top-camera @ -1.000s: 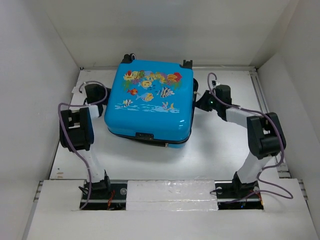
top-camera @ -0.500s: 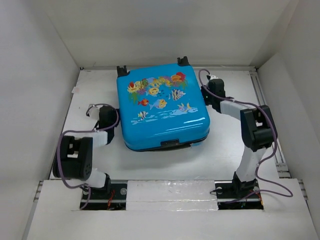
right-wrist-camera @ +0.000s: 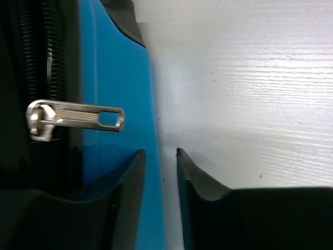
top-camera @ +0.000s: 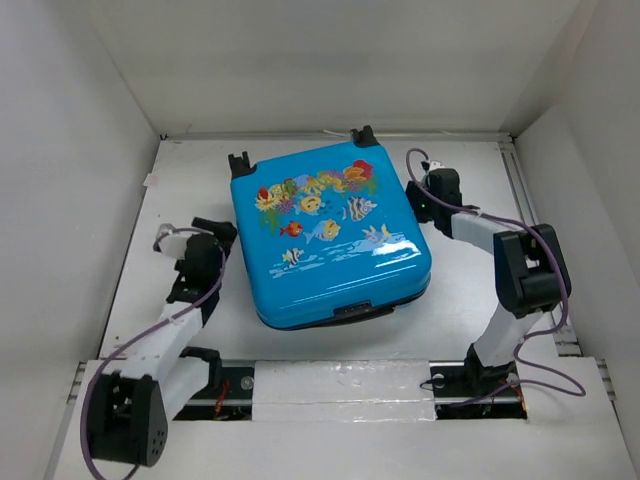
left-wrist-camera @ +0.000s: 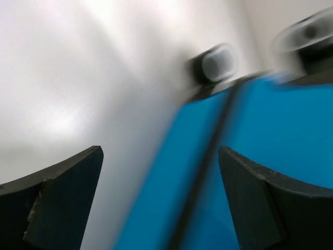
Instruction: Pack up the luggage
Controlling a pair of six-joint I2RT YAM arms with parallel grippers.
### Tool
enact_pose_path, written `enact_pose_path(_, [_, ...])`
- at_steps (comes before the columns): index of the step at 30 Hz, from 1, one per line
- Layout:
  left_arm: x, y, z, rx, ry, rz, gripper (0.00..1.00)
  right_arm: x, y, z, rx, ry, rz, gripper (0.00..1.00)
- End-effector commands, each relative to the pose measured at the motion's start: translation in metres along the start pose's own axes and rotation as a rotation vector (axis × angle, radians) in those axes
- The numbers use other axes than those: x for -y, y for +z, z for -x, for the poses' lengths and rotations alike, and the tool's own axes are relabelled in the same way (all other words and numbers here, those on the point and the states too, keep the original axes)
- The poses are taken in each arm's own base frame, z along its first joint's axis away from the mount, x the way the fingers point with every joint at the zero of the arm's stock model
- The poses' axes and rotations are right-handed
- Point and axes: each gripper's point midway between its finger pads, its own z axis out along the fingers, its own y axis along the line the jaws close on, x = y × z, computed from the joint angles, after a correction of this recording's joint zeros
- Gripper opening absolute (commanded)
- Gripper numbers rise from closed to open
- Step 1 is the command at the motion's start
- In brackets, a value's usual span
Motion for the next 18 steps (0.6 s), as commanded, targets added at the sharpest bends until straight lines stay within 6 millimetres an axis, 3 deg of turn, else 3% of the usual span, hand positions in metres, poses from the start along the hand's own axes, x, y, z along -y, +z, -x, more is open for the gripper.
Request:
enact_pose_path(1, [0.090, -0.030, 0.082, 0.186, -0.123, -0.253, 0.90, -0.084, -0.011, 0.009, -0.051, 0.006, 0.312, 0.41])
enact_pose_path(2, [0.095, -0.031, 0.089, 0.190, -0.152, -0.281, 0.92, -0.085, -0.015, 0.020, -0.026, 0.004, 0.314, 0.43])
enact_pose_path(4, [0.124, -0.043, 0.116, 0.229, -0.214, -0.382, 0.93, -0.087, -0.018, 0.025, -0.019, 0.002, 0.317, 0.46])
enact_pose_path(7, [0.156, -0.041, 0.125, 0.205, -0.190, -0.439, 0.99, -0.086, -0.020, 0.021, -0.030, 0.006, 0.312, 0.53])
enact_pose_path(8, [0.177, -0.033, 0.131, 0.189, -0.164, -0.446, 0.99, -0.086, -0.020, 0.021, -0.030, 0.006, 0.312, 0.55])
enact_pose_path(9, [0.192, -0.030, 0.125, 0.140, -0.122, -0.472, 0.99, -0.084, -0.020, 0.016, -0.039, 0.009, 0.308, 0.55])
enact_pose_path(10, [0.195, -0.019, 0.122, 0.103, -0.060, -0.449, 0.99, -0.084, -0.022, 0.016, -0.038, 0.008, 0.309, 0.57])
enact_pose_path(11, [0.223, -0.021, 0.136, 0.087, -0.039, -0.506, 0.99, -0.085, -0.025, 0.018, -0.028, -0.005, 0.312, 0.59])
enact_pose_path(12, [0.214, 0.013, 0.131, 0.022, -0.028, -0.466, 0.99, -0.083, -0.024, 0.013, -0.039, -0.001, 0.308, 0.60])
enact_pose_path(13, [0.222, 0.017, 0.115, -0.102, -0.003, -0.521, 0.99, -0.081, -0.026, 0.011, -0.037, -0.001, 0.299, 0.61])
enact_pose_path(14, [0.224, 0.028, 0.115, -0.141, 0.020, -0.535, 0.99, -0.081, -0.026, 0.011, -0.037, -0.001, 0.299, 0.64])
enact_pose_path(15, [0.223, 0.054, 0.124, -0.177, 0.010, -0.499, 0.99, -0.081, -0.029, 0.010, -0.037, -0.001, 0.299, 0.65])
enact_pose_path(18, [0.213, 0.079, 0.133, -0.203, 0.029, -0.448, 0.99, -0.077, -0.037, 0.009, -0.028, 0.004, 0.293, 0.69])
